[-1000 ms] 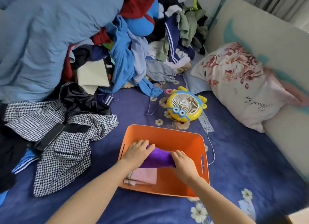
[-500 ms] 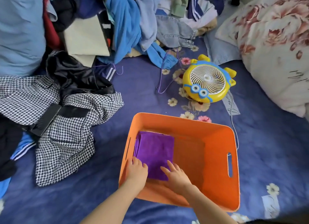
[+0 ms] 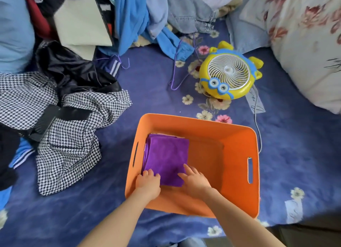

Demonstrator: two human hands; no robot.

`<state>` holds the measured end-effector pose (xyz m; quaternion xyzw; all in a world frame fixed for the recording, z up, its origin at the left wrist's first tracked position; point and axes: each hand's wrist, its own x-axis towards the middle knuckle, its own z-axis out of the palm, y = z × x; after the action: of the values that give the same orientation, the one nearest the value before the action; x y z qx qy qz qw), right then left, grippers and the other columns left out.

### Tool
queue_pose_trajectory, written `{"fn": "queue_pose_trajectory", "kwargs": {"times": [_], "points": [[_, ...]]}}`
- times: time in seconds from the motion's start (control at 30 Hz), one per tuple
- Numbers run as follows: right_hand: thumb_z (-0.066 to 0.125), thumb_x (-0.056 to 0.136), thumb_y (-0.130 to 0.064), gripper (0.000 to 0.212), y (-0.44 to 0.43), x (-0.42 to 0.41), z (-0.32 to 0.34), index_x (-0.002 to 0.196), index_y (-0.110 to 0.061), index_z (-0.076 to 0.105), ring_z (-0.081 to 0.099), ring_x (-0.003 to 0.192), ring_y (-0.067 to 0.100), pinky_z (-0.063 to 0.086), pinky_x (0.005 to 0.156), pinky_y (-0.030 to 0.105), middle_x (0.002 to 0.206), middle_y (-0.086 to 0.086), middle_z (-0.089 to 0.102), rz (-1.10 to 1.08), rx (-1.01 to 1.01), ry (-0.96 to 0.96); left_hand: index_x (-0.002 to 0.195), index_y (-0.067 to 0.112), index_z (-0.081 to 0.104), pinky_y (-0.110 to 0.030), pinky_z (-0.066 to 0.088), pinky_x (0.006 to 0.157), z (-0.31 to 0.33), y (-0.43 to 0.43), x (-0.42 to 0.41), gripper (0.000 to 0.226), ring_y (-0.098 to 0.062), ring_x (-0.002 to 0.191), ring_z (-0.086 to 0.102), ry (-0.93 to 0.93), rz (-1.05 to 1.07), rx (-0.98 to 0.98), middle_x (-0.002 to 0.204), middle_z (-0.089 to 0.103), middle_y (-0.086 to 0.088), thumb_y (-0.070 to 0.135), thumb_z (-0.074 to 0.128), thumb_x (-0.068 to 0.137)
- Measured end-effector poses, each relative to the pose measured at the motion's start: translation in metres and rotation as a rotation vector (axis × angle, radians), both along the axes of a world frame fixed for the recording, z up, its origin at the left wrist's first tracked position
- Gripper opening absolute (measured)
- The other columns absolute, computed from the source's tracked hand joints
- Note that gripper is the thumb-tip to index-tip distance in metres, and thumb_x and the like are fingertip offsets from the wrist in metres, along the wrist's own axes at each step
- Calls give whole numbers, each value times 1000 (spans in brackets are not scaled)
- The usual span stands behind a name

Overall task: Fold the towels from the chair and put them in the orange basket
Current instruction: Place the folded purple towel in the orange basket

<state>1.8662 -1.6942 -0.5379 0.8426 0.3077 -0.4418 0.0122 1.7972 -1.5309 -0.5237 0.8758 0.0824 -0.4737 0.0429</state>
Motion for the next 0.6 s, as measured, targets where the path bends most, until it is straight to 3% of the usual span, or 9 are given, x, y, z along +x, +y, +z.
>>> {"fn": "queue_pose_trajectory", "kwargs": {"times": [0.27,0.6], "points": [[39,95,-28,47,-29,-7,74,141,-26,34,18,141,29,27,110,41,156,10,10,-150,30,-136,138,16,36,-37,33,103,68,0,-14,44,-27,129,37,-196,119,-68,141,39,-8,23,36,95],[38,96,-26,44,-75,-39,141,141,-25,36,20,142,29,31,110,40,155,9,17,-308,145,-381,143,20,32,-28,36,104,110,-18,-27,46,-17,134,33,-543,254,-237,147,35,1,29,36,98]]}}
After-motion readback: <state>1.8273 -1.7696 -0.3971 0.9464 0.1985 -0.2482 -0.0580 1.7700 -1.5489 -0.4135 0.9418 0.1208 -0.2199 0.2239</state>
